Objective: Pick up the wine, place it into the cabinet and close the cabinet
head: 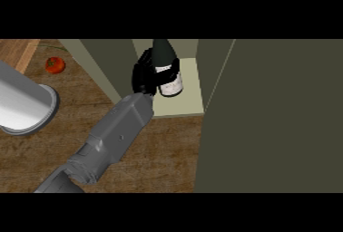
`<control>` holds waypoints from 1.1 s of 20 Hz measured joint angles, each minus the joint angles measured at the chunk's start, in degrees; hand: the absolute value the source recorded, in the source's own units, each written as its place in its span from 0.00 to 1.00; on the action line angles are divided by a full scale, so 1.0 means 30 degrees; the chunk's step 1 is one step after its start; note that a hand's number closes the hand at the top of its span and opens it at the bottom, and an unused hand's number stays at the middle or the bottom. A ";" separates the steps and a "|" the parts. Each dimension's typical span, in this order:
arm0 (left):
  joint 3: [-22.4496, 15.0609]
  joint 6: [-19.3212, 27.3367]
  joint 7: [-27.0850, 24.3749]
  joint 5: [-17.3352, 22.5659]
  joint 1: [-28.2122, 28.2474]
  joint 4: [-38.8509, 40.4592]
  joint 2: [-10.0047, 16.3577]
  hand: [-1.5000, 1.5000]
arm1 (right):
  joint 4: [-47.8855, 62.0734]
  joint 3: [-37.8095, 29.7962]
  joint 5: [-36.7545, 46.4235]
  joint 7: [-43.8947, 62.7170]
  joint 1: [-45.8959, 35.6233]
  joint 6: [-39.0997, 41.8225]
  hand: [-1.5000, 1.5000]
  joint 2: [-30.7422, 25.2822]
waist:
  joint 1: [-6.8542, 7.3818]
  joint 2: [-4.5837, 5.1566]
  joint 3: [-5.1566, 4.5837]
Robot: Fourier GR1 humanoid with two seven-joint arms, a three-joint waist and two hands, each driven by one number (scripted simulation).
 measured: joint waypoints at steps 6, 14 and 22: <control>-0.0018 -0.0137 -0.0282 0.0650 -0.0008 0.0206 0.0004 1.00 | 0.0309 0.0843 0.0654 -0.0040 -0.0496 -0.0270 0.00 0.0421 | -0.0258 0.0072 -0.0008; -0.1237 0.0281 -0.0630 0.1459 0.0870 -0.0482 0.0005 1.00 | 0.0554 0.1118 0.0644 -0.0373 -0.0529 -0.0050 0.00 0.0485 | -0.0867 0.0161 -0.0005; -0.2932 0.0838 -0.1174 0.2725 0.1963 -0.1907 0.0005 1.00 | 0.0752 0.1397 0.0660 -0.0710 -0.0412 0.0065 0.00 0.0649 | -0.1257 0.0211 -0.0013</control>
